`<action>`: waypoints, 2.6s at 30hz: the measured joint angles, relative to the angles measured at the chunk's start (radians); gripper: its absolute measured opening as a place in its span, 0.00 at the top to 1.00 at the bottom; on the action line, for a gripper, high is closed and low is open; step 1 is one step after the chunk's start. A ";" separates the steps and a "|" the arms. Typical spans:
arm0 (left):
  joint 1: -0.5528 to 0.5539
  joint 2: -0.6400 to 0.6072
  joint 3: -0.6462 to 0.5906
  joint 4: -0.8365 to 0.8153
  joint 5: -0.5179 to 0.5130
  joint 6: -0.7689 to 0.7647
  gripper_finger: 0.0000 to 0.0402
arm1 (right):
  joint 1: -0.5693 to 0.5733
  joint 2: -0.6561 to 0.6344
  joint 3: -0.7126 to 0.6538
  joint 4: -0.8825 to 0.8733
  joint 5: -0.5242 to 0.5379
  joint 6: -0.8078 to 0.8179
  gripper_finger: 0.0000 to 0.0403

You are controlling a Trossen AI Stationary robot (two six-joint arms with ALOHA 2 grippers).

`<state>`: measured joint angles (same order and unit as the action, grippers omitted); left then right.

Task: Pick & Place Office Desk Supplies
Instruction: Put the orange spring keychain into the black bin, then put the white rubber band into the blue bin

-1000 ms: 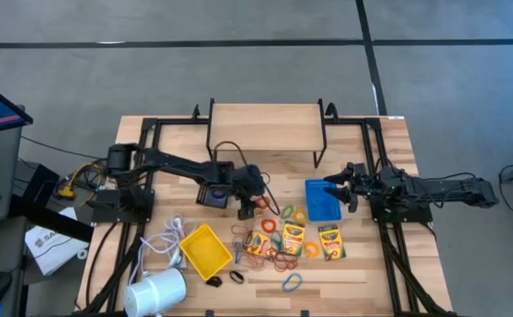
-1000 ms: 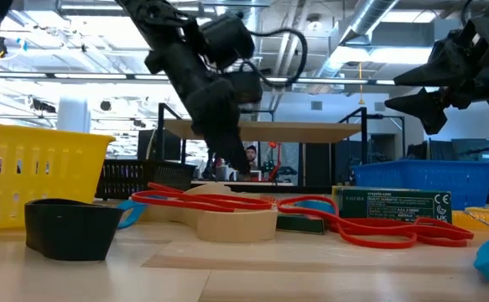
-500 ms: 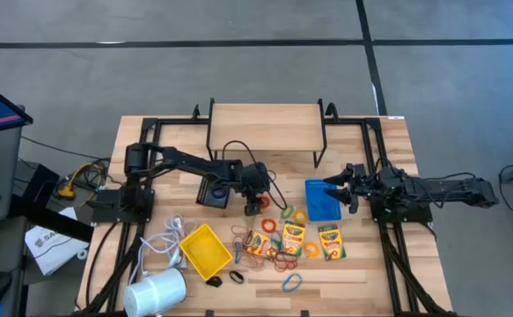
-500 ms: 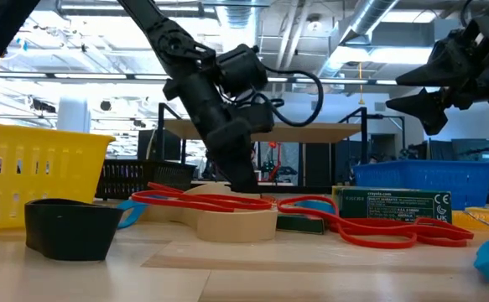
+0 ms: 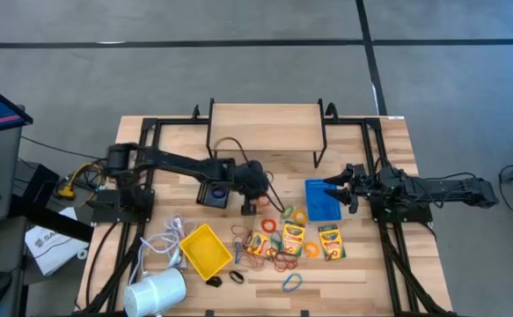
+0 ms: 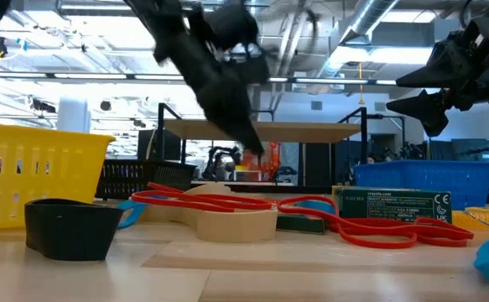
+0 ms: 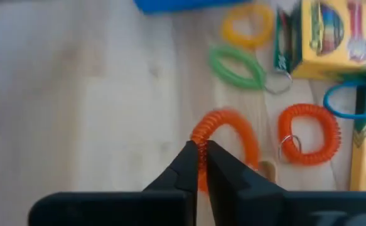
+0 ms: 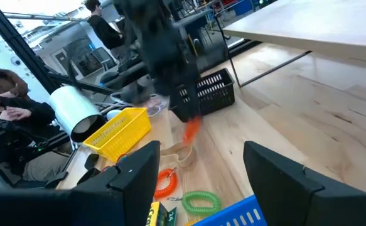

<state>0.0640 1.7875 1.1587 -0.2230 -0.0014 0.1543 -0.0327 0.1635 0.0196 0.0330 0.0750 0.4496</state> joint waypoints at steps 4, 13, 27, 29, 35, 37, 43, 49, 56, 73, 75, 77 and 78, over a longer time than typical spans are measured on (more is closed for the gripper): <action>-0.006 -0.175 0.004 -0.120 -0.131 -0.012 0.99 | 0.003 0.000 0.000 -0.010 0.000 0.002 0.44; 0.003 -0.333 -0.075 -0.559 -0.231 -0.266 0.99 | 0.021 0.000 0.000 -0.026 -0.001 0.015 0.44; 0.016 -0.311 -0.224 -0.464 -0.236 -0.265 0.57 | 0.020 0.000 0.000 -0.027 0.000 0.022 0.44; 0.017 -0.310 -0.213 -0.417 -0.234 -0.249 0.51 | 0.020 0.000 0.000 -0.026 0.000 0.022 0.44; -0.025 -0.302 -0.133 -0.110 -0.062 -0.185 0.45 | 0.020 0.000 0.000 -0.026 0.000 0.022 0.44; -0.026 -0.276 -0.110 -0.081 -0.046 -0.195 0.47 | 0.021 0.000 0.000 -0.026 0.000 0.022 0.44; -0.016 -0.108 -0.100 -0.108 0.057 -0.298 0.52 | 0.040 0.000 0.000 -0.022 0.000 0.022 0.44; -0.008 0.029 -0.101 -0.111 0.111 -0.342 0.53 | 0.049 0.000 0.000 -0.023 0.000 0.023 0.44; -0.007 0.082 -0.100 -0.082 0.154 -0.354 0.50 | 0.052 0.000 0.000 -0.025 0.000 0.023 0.44; -0.025 0.082 -0.100 -0.050 0.176 -0.337 0.57 | 0.052 0.000 0.000 -0.026 0.000 0.023 0.44; -0.028 0.082 -0.100 -0.050 0.176 -0.321 0.60 | 0.052 0.000 0.000 -0.026 0.000 0.023 0.44; -0.029 0.082 -0.100 -0.050 0.176 -0.314 0.64 | 0.052 0.000 0.000 -0.026 0.000 0.023 0.44; -0.029 0.082 -0.100 -0.050 0.176 -0.311 0.66 | 0.052 0.000 0.000 -0.026 0.000 0.023 0.44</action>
<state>0.0346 1.8694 1.0588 -0.2726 0.1742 -0.1570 0.0189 0.1635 0.0196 0.0074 0.0746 0.4725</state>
